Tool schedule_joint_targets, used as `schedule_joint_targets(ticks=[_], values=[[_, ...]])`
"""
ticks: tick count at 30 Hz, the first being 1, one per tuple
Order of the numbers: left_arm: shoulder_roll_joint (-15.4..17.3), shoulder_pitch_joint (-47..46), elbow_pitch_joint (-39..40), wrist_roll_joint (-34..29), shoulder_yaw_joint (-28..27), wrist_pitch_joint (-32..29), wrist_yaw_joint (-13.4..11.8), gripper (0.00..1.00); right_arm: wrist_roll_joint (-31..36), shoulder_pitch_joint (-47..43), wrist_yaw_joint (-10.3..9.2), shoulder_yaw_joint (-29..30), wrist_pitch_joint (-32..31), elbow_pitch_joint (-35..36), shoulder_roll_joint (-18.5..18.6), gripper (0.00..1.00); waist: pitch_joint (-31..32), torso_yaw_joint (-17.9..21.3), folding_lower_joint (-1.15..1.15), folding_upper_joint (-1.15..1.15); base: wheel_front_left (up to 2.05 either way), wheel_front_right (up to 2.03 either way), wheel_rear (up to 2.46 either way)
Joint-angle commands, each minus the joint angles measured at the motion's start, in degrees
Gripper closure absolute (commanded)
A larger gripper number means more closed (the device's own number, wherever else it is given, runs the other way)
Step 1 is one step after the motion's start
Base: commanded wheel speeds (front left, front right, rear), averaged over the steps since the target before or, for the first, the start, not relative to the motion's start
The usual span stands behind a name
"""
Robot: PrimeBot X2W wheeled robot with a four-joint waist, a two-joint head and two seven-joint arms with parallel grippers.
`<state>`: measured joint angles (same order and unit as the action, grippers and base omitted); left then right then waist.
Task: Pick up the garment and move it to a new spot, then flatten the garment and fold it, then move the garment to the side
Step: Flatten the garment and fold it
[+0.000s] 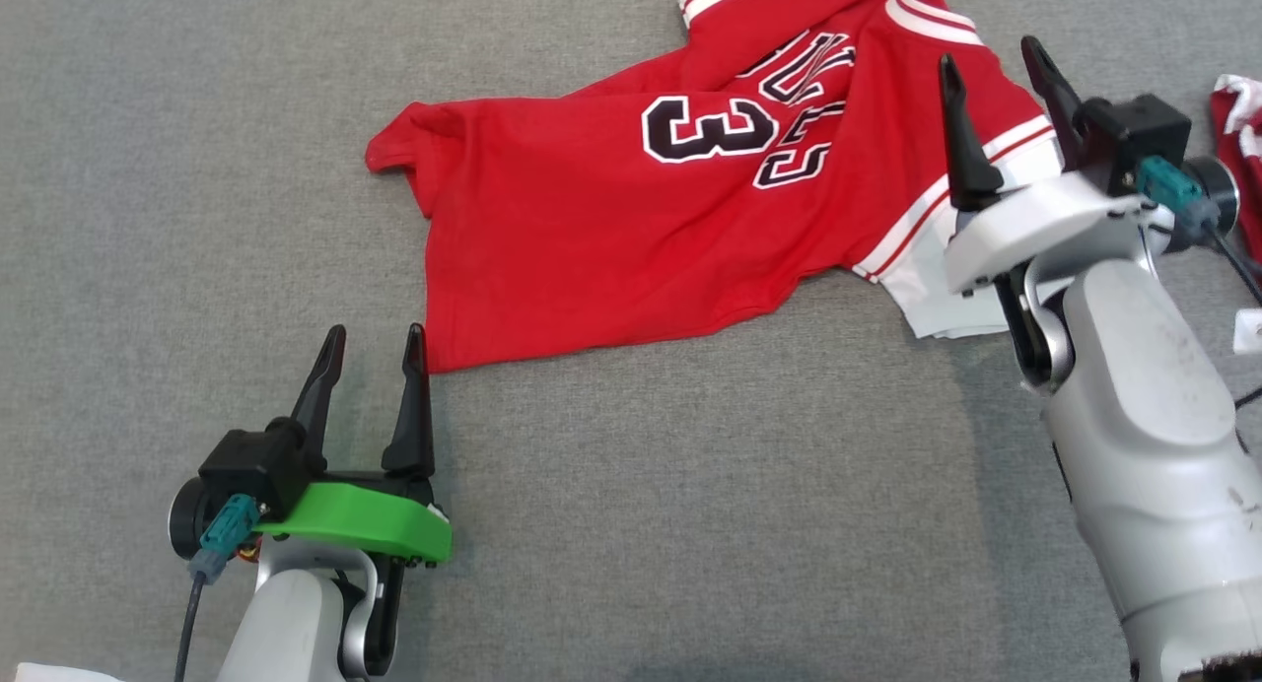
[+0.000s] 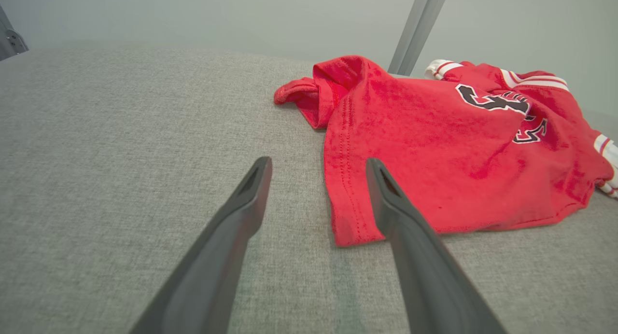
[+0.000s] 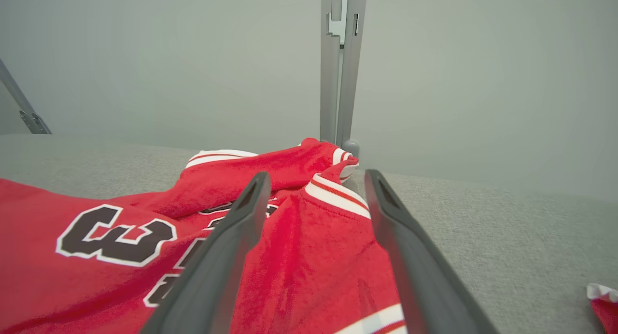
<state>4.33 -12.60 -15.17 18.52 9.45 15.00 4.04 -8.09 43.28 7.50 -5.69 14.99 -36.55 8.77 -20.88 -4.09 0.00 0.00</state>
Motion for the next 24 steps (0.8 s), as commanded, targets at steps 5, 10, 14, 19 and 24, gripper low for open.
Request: schedule_joint_targets(ticks=[5,10,14,19,24], values=[[0.80,-1.32,-2.82,0.52,-0.22,-0.01,0.02,0.00,0.58,-12.36,-0.02,4.71,0.19,11.26,-2.74,0.00,2.66,3.58,0.00,0.00,0.00,0.00,0.00],[1.61,-2.80,-4.64,0.26,-0.20,0.06,0.43,0.00,1.13,-20.73,-0.02,7.88,0.20,17.47,-5.04,0.00,2.94,4.93,0.00,0.00,0.00,0.00,0.00],[2.66,-6.36,-7.08,-0.23,0.02,-0.28,0.62,0.00,1.26,-23.45,-0.02,7.84,0.20,20.04,-5.65,0.00,2.21,6.33,0.00,0.00,0.00,0.00,0.00],[3.74,-12.70,-11.71,-0.93,0.51,-1.11,0.94,0.00,1.77,-23.37,-0.02,7.00,0.21,21.59,-5.81,0.00,0.75,7.95,0.00,0.00,0.00,0.00,0.00],[4.29,-18.13,-17.94,-0.62,0.56,-1.55,1.13,0.00,0.62,-22.94,-0.02,5.73,0.21,22.11,-5.84,0.00,-0.40,9.26,0.00,0.00,0.00,0.00,0.00]])
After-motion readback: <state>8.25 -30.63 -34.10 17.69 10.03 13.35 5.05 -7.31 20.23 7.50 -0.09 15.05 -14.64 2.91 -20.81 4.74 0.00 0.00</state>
